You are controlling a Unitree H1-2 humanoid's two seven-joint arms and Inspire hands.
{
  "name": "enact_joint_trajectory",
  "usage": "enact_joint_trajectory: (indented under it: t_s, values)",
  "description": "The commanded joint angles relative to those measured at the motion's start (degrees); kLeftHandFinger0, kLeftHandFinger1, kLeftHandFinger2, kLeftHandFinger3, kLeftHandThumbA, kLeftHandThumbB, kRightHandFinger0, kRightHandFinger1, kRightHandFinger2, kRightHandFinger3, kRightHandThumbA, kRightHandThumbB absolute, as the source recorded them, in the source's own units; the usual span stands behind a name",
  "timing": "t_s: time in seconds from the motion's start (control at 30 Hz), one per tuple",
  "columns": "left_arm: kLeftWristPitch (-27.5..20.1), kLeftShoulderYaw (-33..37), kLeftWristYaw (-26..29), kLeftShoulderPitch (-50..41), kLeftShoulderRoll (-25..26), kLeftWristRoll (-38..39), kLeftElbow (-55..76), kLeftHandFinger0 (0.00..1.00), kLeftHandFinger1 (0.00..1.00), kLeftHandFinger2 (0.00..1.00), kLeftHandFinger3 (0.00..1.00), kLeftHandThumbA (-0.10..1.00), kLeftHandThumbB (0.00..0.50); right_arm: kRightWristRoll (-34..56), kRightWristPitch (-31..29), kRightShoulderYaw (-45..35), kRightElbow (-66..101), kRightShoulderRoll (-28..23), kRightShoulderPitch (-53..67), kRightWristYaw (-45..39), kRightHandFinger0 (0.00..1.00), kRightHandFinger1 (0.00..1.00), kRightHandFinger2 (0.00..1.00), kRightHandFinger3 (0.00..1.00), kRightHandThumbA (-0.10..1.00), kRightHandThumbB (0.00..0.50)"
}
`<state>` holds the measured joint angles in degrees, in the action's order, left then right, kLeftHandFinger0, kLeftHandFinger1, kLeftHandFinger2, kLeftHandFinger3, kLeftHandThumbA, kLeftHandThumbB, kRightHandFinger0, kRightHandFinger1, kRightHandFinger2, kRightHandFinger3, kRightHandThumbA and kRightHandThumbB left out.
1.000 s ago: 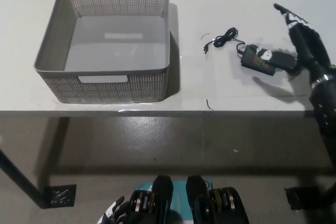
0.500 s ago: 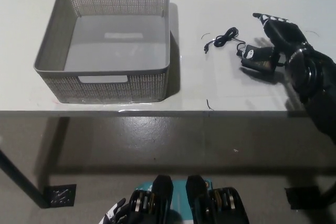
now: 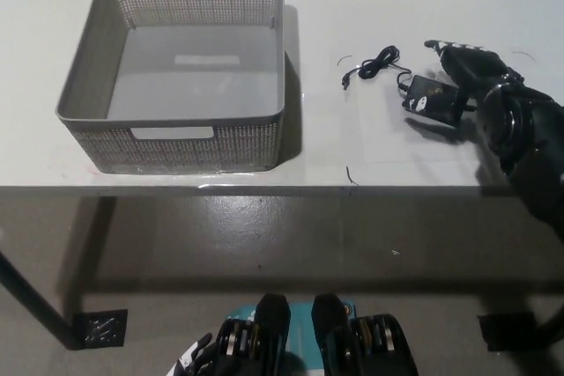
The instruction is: Use the right hand to pick up a black power cord and place it into a container on the left hand side
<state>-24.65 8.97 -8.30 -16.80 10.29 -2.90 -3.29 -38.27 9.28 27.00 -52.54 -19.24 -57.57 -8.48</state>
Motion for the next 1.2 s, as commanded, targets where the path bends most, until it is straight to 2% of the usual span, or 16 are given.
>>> enact_joint_trajectory:
  t_s: [0.0,0.13,0.27,0.4,0.6,0.73,0.83,1.17]
  values:
    - [-2.3,0.3,-0.2,0.1,0.9,-0.1,1.5,1.00,1.00,1.00,1.00,0.98,0.414,0.1,0.5,0.1,-3.6,-0.3,-5.1,-1.2,1.00,1.00,1.00,1.00,0.79,0.500]
    - [-2.3,0.1,-0.3,-0.1,0.9,0.4,1.5,1.00,1.00,1.00,1.00,0.97,0.419,1.5,0.2,-0.6,-7.2,0.3,-5.9,-1.9,1.00,1.00,1.00,1.00,0.77,0.500]
    - [-2.3,0.0,0.0,0.0,0.7,-0.1,1.5,1.00,1.00,1.00,1.00,0.98,0.433,1.5,0.0,-0.3,-10.4,0.4,-6.4,-2.2,1.00,1.00,1.00,1.00,0.81,0.500]
    - [-2.3,-0.1,0.1,0.0,0.8,-0.1,1.7,1.00,1.00,1.00,1.00,0.96,0.421,2.4,-0.6,-0.5,-13.7,0.8,-6.6,-1.8,1.00,1.00,1.00,1.00,0.79,0.500]
    - [-2.3,0.2,0.2,0.2,0.9,-1.0,1.7,1.00,1.00,1.00,1.00,0.97,0.428,3.8,-3.2,-1.3,-18.7,1.0,-6.0,0.4,1.00,1.00,1.00,1.00,0.75,0.500]
    - [-2.3,0.0,-0.1,0.6,1.1,-0.8,1.8,1.00,1.00,1.00,1.00,0.97,0.432,3.9,-4.3,-1.4,-19.1,1.3,-5.5,1.9,1.00,1.00,1.00,1.00,0.76,0.500]
    - [-2.3,0.2,0.0,1.1,1.3,-1.0,1.8,1.00,1.00,1.00,1.00,0.97,0.413,3.6,-4.8,-0.9,-19.2,1.1,-5.3,2.5,1.00,1.00,1.00,1.00,0.77,0.500]
    - [-2.3,0.1,0.2,1.5,1.2,-2.0,1.7,1.00,1.00,1.00,1.00,0.98,0.426,4.7,-7.6,-1.5,-19.9,1.0,-4.9,5.1,1.00,1.00,1.00,1.00,0.74,0.500]
